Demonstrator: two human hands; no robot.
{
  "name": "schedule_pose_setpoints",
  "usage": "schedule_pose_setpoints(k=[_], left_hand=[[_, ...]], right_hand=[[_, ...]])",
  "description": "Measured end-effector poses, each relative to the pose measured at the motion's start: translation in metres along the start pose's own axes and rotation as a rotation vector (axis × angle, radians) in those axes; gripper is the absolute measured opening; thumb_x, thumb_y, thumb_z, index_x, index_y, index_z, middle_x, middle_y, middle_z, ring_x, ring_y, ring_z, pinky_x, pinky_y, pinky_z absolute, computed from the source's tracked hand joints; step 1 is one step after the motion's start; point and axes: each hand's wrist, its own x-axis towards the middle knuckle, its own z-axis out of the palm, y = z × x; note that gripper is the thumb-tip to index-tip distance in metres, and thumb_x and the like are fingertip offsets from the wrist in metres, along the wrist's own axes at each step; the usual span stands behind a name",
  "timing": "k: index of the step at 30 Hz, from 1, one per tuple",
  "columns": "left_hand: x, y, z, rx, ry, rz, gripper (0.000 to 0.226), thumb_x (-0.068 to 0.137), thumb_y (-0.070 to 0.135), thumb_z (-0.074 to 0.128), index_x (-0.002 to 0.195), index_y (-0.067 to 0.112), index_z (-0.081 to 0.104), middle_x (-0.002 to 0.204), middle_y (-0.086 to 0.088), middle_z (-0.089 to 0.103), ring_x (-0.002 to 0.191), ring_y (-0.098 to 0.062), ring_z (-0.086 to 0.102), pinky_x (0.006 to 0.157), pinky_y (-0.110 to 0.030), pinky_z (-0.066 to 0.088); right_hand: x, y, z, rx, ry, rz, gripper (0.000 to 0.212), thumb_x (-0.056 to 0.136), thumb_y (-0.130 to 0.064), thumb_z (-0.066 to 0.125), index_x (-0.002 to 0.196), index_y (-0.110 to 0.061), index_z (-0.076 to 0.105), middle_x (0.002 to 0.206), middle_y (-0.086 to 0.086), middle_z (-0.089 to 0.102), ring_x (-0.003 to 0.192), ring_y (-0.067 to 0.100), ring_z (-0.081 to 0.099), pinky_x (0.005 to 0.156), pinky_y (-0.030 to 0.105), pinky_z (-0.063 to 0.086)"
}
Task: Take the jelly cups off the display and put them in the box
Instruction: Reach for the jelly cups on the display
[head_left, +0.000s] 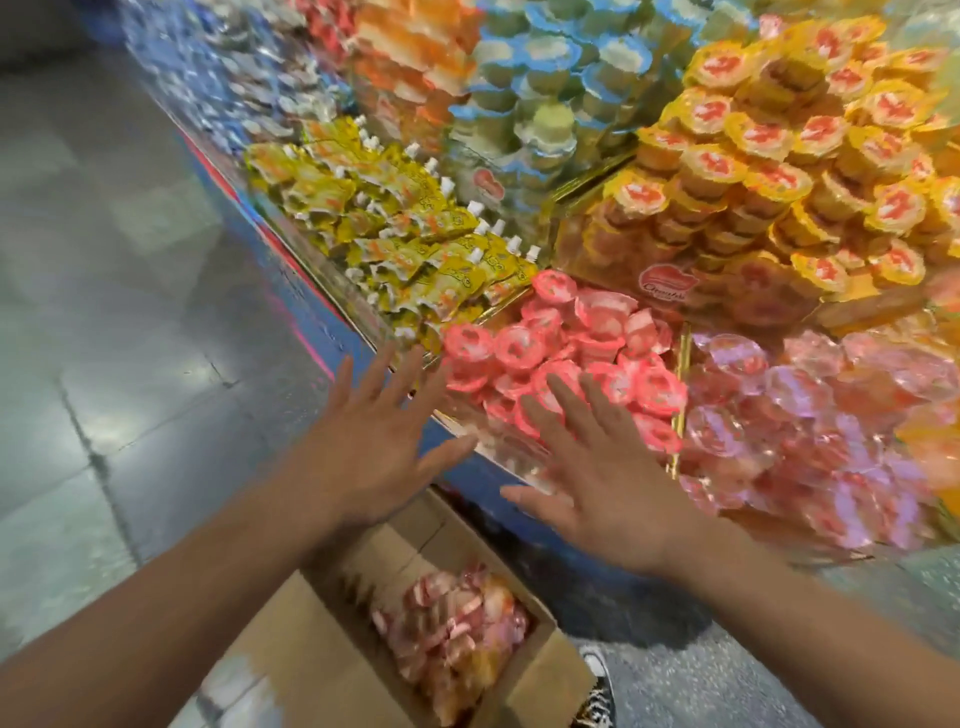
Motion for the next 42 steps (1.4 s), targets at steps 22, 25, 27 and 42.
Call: schedule_pose_setpoints(k=[22, 25, 27, 42], left_hand=[[0.011, -0.089, 0.347, -0.102, -0.023, -0.241, 0.094, 0.078, 0.08, -0.006, 0.159, 0.031, -0.002, 0.168, -0.003, -0.005, 0.154, -0.023, -0.013, 0.124, -0.048, -0.005], [0.022, -0.099, 0.409, -0.101, -0.057, -0.249, 0.092, 0.082, 0.079, -0.002, 0.159, 0.03, -0.003, 0.168, -0.002, -0.006, 0.154, -0.023, -0.012, 0.124, -0.047, -0.004], [0.027, -0.104, 0.449, -0.123, -0.097, -0.252, 0.092, 0.082, 0.079, 0.0, 0.159, 0.03, -0.003, 0.168, -0.002, -0.006, 0.154, -0.022, -0.013, 0.123, -0.046, -0.005], [0.075, -0.139, 0.623, -0.121, -0.278, -0.208, 0.092, 0.089, 0.08, 0.024, 0.159, 0.029, -0.006, 0.168, -0.002, -0.001, 0.154, -0.024, -0.006, 0.124, -0.047, 0.001]], right_hand=[[0.118, -0.01, 0.327, 0.013, -0.147, -0.241, 0.093, 0.083, -0.077, 0.011, 0.161, -0.026, 0.006, 0.169, 0.001, 0.003, 0.155, 0.025, -0.006, 0.125, 0.047, 0.013], [0.136, 0.006, 0.388, 0.002, -0.186, -0.234, 0.088, 0.09, -0.076, 0.023, 0.16, -0.025, 0.009, 0.168, 0.002, 0.007, 0.155, 0.025, -0.002, 0.124, 0.05, 0.017], [0.146, 0.014, 0.425, -0.016, -0.228, -0.237, 0.083, 0.096, -0.067, 0.037, 0.161, -0.024, 0.008, 0.168, 0.002, 0.007, 0.155, 0.025, -0.002, 0.124, 0.05, 0.017], [0.2, 0.032, 0.584, -0.223, -0.347, -0.374, 0.079, 0.101, -0.058, 0.038, 0.16, -0.02, 0.003, 0.168, 0.008, 0.006, 0.155, 0.029, -0.003, 0.123, 0.049, 0.019]])
